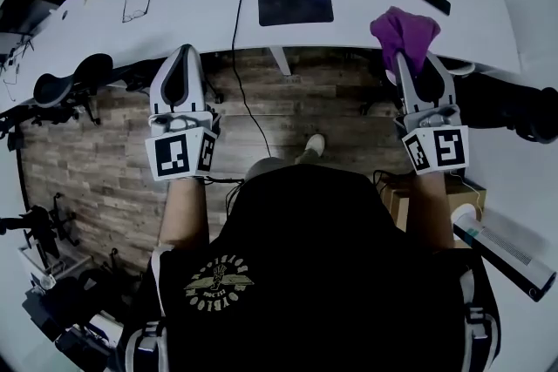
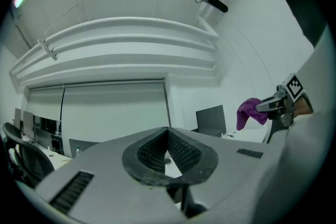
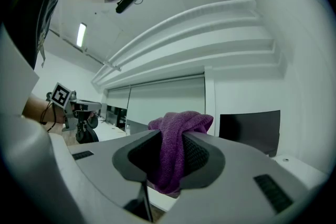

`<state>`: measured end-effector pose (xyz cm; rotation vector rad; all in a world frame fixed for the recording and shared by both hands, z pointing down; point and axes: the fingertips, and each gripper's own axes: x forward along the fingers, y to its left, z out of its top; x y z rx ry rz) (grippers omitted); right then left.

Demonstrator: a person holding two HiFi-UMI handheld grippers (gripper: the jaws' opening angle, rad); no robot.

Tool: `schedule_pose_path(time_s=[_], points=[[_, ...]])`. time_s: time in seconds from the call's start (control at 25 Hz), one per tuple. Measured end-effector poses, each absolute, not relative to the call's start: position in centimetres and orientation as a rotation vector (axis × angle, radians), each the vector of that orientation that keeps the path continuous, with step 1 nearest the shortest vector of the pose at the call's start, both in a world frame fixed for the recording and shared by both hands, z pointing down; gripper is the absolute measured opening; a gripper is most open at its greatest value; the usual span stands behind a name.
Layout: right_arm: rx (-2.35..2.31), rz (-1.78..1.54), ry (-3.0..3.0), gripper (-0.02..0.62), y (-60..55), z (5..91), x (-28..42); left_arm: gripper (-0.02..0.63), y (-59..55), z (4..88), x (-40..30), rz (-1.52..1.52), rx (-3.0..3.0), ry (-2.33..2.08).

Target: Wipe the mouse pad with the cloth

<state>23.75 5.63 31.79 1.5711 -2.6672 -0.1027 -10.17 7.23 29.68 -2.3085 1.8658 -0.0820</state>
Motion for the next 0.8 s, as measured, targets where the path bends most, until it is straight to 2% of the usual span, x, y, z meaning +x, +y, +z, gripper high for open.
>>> schedule_pose_path(time_s=[0.4,0.8], points=[[1.559,-0.049,-2.691,0.104,3.0,32.7,25.4,0.002,7.6,29.7,-9.7,-0.136,-2.253,1.902],[1.502,-0.037,-2.697,0.104,-0.7,33.6,21.7,0.002,4.9,31.1,-12.1,-0.152,-2.255,1.926]])
